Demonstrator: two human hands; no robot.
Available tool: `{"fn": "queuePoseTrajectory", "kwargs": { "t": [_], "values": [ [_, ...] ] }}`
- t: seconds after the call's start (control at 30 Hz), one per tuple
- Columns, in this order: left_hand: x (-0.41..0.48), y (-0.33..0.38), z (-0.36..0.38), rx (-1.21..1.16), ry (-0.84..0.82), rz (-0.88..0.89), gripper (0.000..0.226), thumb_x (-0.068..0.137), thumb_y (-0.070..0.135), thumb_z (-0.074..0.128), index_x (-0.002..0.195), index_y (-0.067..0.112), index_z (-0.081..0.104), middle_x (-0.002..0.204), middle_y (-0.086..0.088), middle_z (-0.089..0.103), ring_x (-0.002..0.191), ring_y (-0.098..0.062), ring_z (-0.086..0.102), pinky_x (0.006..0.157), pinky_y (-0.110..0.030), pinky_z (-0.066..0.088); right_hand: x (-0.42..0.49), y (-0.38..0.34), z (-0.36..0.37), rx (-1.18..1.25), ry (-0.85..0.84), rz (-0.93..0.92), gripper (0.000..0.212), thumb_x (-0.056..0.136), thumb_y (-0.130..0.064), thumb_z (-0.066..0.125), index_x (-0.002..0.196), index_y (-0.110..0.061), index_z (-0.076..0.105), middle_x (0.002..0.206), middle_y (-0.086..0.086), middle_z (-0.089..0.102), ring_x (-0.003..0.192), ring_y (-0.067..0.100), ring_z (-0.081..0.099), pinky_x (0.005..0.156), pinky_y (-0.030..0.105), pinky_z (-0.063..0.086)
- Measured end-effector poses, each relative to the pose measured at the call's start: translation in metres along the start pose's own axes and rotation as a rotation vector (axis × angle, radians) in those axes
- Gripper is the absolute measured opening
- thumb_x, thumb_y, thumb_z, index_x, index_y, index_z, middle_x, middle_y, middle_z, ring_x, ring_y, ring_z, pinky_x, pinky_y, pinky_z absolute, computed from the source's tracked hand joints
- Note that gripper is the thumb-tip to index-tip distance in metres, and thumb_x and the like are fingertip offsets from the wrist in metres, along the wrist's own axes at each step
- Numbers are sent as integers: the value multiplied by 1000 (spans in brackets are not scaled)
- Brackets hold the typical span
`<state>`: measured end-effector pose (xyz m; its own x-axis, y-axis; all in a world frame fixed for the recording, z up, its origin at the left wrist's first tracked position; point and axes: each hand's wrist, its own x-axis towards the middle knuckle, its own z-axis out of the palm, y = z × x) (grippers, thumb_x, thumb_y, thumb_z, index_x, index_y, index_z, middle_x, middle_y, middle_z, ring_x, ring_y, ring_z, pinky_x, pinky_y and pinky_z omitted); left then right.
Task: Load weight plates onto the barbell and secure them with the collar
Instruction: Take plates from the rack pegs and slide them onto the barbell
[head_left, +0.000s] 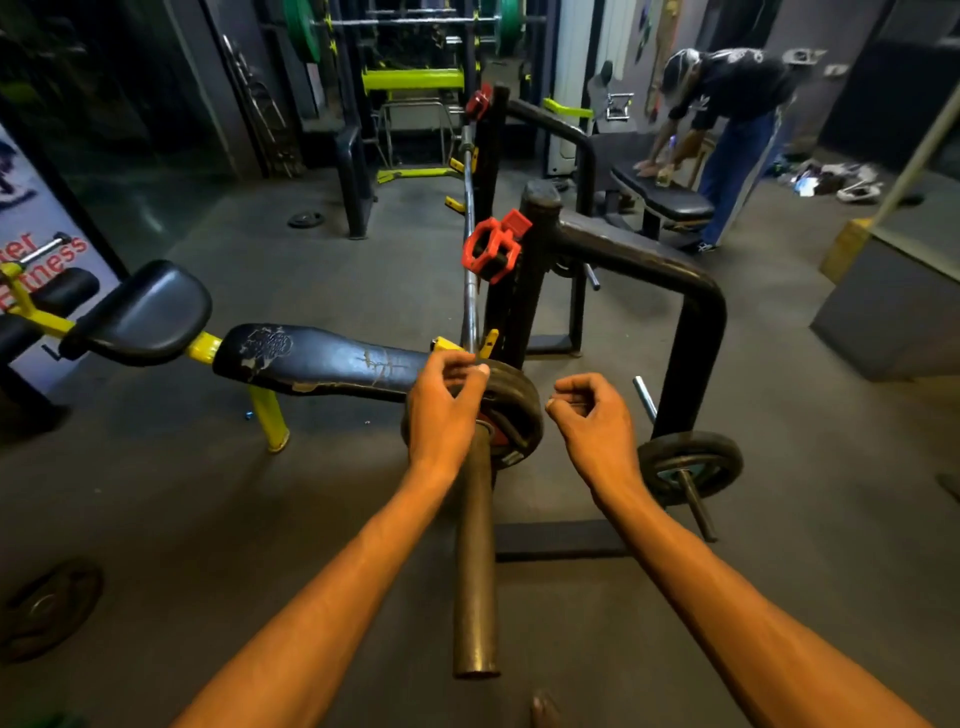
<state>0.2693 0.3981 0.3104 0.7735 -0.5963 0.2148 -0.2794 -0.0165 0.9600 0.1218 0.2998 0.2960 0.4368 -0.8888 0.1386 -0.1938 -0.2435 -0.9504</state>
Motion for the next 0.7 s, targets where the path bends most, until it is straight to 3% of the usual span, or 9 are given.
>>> {"fn": "queuePoseTrajectory", "kwargs": {
  "t": [0.07,0.23,0.33,0.43,0.5,0.6,0.7],
  "values": [
    [-11,17,26,33,-121,57,18,92,26,68,108,19,67,101,0,74,97,-11,71,86,-27,58,-5,1,-25,-17,29,-7,14,92,-16,68,105,-22,66,91,-8,70,83,-6,66,68,13,53],
    [-35,37,101,181,-371,127,14,93,27,69,103,18,70,97,4,72,92,-6,67,77,-11,47,-4,21,-100,-22,75,30,12,90,-17,69,100,-23,68,84,1,71,74,9,68,67,26,56],
    [-44,35,155,248,-529,92,15,92,29,72,101,16,72,96,4,73,89,-6,67,74,-8,47,1,47,-155,-66,93,91,11,88,-15,70,98,-21,69,79,10,71,69,18,68,67,33,57],
    [-55,27,220,313,-704,32,18,91,30,72,102,15,73,93,3,74,83,-2,67,78,-15,52,9,89,-217,-196,10,159,11,87,-16,70,95,-23,69,74,6,72,64,13,68,66,32,58],
    [-68,19,269,360,-806,13,17,92,27,72,103,14,72,91,2,74,76,5,65,74,-13,50,11,120,-262,-298,-16,192,12,86,-16,68,96,-23,69,72,-2,71,61,4,63,64,26,50],
    [-89,3,343,468,-914,34,19,92,28,72,105,14,72,95,-5,75,85,-10,68,69,-12,45,11,164,-327,-424,-21,258,14,87,-19,67,101,-21,69,78,-7,70,70,9,64,66,29,49],
    [-105,-10,410,559,-1033,48,24,92,32,71,108,15,71,100,-3,74,92,-16,67,77,-20,50,13,205,-381,-490,-35,361,19,86,-22,67,105,-18,70,92,-1,74,85,18,69,74,32,53]
  ]
}}
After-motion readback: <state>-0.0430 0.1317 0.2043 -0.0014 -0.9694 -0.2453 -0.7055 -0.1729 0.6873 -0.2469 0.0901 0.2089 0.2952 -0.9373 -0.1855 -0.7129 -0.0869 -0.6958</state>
